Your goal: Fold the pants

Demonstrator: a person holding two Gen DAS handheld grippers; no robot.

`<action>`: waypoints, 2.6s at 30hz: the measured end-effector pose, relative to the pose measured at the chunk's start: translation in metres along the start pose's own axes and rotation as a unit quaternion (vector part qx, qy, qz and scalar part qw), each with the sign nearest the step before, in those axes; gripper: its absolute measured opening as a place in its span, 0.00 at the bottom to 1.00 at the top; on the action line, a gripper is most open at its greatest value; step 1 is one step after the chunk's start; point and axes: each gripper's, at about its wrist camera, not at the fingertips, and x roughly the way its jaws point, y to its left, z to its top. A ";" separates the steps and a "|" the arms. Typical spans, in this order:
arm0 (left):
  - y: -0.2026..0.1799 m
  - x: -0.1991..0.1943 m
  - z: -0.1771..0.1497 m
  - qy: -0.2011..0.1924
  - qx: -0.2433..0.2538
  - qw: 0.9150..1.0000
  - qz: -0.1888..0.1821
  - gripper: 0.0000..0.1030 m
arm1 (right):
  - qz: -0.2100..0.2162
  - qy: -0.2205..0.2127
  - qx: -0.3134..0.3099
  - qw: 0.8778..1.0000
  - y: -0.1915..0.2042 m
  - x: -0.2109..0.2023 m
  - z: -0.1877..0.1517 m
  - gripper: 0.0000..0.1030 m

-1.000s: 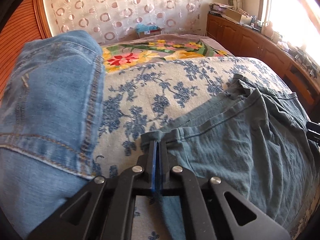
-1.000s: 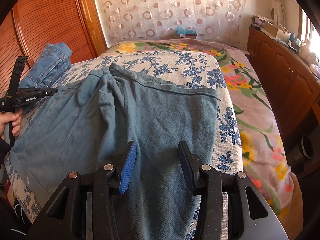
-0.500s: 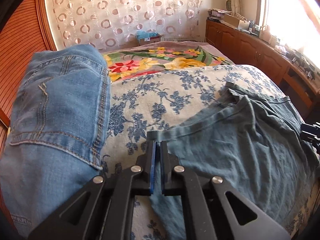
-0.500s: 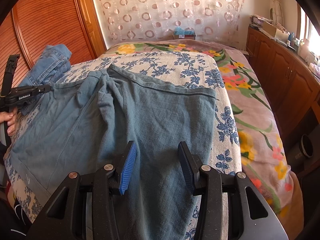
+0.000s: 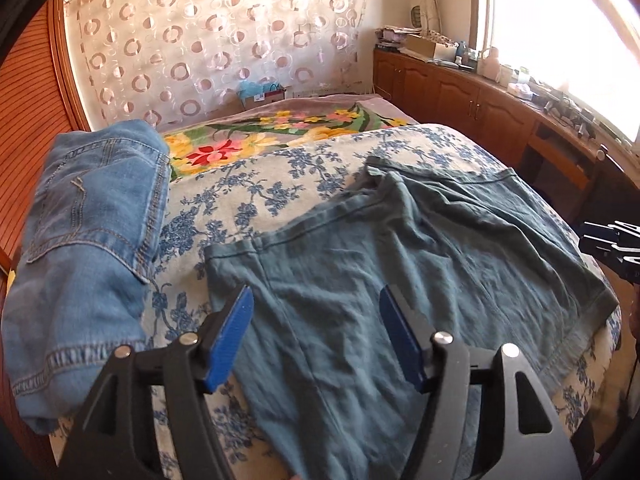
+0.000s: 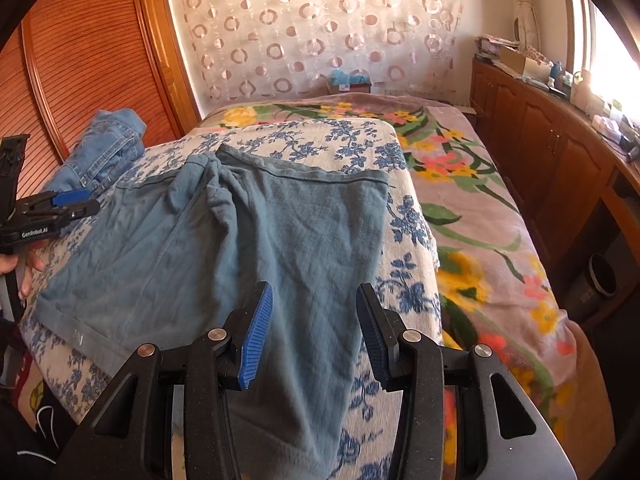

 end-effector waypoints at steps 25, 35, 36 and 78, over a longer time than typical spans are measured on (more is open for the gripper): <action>-0.021 -0.047 -0.069 0.011 -0.020 0.999 -0.041 0.75 | -0.017 0.018 0.021 0.999 0.006 -0.036 -0.056 0.42; -0.013 -0.059 -0.090 0.017 -0.032 0.998 -0.052 0.75 | -0.021 0.030 0.023 0.999 0.010 -0.043 -0.066 0.42; -0.012 -0.061 -0.092 0.016 -0.033 0.998 -0.050 0.75 | -0.022 0.032 0.022 0.999 0.011 -0.043 -0.067 0.42; 0.062 -0.097 -0.103 -0.031 -0.083 0.996 0.025 0.75 | 0.186 0.023 -0.155 0.970 0.243 0.014 0.010 0.06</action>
